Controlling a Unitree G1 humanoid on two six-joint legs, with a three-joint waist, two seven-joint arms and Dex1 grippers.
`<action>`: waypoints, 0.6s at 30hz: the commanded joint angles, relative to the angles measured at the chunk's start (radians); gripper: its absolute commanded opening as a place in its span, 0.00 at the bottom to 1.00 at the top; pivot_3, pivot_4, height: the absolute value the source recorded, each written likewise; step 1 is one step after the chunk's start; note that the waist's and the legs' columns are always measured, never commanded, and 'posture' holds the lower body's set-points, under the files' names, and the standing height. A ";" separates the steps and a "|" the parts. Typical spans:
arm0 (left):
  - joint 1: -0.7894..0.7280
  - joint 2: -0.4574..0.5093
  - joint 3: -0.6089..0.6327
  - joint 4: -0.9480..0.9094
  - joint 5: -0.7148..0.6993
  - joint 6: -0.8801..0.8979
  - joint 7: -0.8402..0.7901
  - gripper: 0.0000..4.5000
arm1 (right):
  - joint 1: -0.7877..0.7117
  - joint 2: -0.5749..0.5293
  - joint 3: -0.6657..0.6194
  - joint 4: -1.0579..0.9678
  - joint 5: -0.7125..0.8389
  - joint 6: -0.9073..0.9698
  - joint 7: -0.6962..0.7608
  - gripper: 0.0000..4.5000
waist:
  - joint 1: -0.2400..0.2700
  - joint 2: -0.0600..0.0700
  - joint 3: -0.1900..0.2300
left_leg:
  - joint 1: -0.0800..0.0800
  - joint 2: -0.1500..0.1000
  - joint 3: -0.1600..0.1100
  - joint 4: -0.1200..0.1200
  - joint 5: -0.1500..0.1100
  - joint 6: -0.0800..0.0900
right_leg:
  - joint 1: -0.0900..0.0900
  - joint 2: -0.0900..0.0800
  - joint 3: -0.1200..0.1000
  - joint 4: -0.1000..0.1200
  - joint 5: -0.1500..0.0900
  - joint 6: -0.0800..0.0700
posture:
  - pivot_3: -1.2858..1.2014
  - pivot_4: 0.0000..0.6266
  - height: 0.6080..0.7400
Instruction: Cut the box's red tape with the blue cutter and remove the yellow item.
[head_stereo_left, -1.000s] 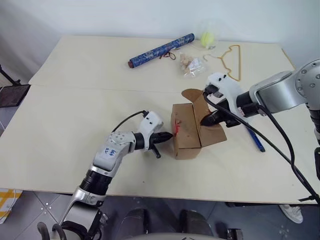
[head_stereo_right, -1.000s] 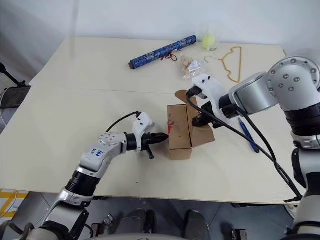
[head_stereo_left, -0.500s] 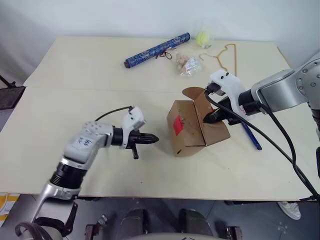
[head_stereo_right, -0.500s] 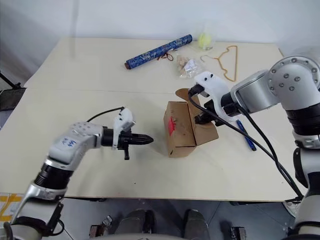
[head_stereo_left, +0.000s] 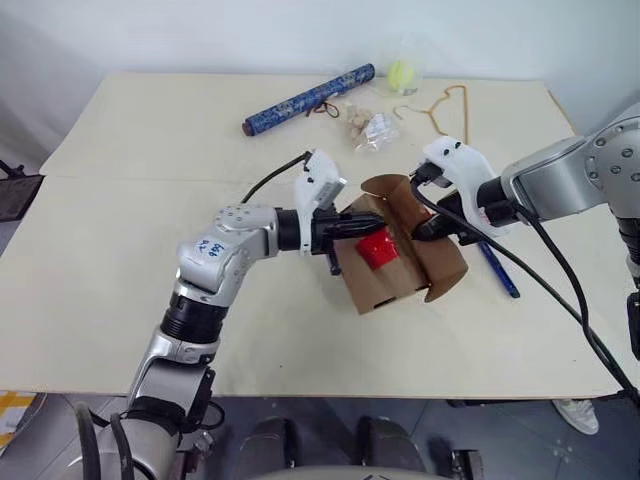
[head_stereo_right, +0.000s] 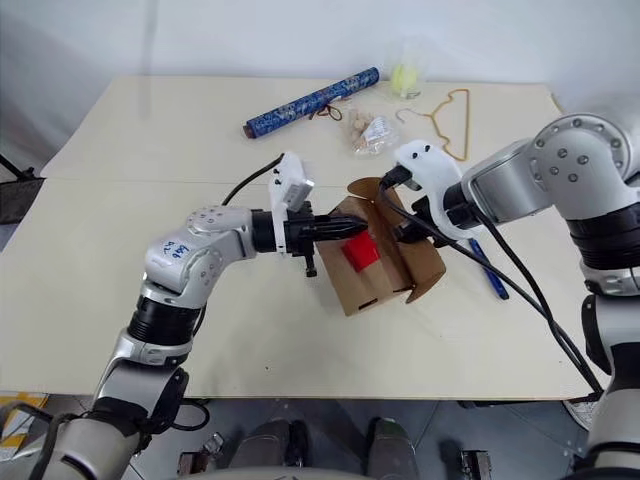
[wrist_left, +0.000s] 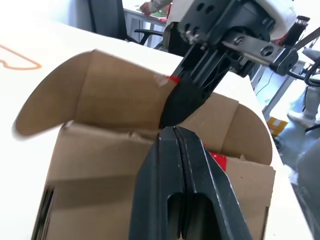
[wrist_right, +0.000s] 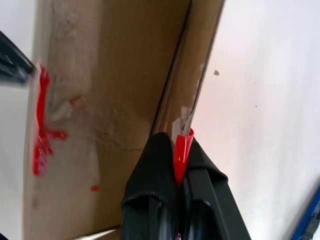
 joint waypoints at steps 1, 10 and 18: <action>-0.047 -0.024 -0.011 0.032 0.049 -0.092 0.024 0.00 | -0.035 0.021 -0.008 -0.015 -0.004 0.004 0.004 0.01 | 0.000 0.000 0.000 | 0.000 0.000 0.000 0.000 0.000 0.000 | 0.000 0.000 0.000 0.000 0.000 0.000 | 0.52 0.24 1.00; 0.016 0.042 -0.008 0.005 0.015 -0.046 -0.050 0.00 | -0.033 0.027 -0.018 -0.020 -0.017 0.004 0.006 0.01 | -0.002 0.000 0.000 | 0.000 0.000 0.000 0.000 0.000 0.000 | 0.000 0.000 0.000 0.000 0.000 0.000 | 0.52 0.24 1.00; 0.144 0.149 0.032 -0.110 -0.115 0.090 -0.141 0.00 | -0.037 -0.014 -0.009 -0.022 -0.034 0.004 0.031 0.01 | 0.003 0.000 0.000 | 0.000 0.001 -0.001 0.000 0.000 0.000 | 0.000 -0.001 0.000 0.001 0.000 0.000 | 0.52 0.24 1.00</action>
